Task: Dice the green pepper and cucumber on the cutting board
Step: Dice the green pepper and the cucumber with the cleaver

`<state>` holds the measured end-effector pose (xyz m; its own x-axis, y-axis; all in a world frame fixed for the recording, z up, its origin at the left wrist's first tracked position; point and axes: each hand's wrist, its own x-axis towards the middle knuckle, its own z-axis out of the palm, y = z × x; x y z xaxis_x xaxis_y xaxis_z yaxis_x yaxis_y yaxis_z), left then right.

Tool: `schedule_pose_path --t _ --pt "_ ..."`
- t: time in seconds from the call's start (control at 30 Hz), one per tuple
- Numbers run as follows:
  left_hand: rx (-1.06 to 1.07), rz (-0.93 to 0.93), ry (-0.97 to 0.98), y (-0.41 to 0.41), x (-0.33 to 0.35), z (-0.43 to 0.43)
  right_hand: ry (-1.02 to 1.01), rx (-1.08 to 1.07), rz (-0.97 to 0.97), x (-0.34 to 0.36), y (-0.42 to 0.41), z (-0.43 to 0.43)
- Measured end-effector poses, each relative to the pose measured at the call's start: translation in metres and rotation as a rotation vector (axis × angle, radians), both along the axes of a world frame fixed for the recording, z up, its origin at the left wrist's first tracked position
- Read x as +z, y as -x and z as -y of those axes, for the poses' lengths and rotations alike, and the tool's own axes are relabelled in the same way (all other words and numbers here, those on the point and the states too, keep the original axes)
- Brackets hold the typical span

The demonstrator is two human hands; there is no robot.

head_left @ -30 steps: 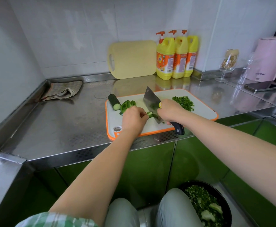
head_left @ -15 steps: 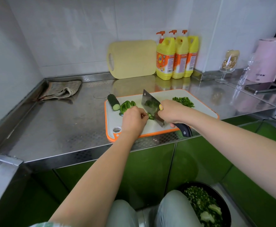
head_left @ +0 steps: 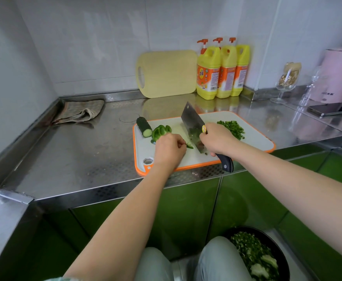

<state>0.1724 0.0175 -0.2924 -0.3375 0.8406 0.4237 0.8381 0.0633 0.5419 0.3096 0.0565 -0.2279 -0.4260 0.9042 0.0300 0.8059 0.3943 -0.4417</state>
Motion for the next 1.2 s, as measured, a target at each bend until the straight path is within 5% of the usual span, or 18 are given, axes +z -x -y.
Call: schedule_pose_path --t 0.23,0.83,1.2 --pt "-0.007 0.013 -0.003 0.001 0.000 0.000 0.039 0.068 0.157 0.010 0.004 0.010" --pt "-0.025 0.067 -0.009 0.002 0.001 0.002 0.065 -0.009 0.021 0.009 0.009 0.006" --pt "-0.020 0.060 -0.006 0.003 -0.001 -0.001 0.158 0.027 0.178 0.019 0.012 0.013"
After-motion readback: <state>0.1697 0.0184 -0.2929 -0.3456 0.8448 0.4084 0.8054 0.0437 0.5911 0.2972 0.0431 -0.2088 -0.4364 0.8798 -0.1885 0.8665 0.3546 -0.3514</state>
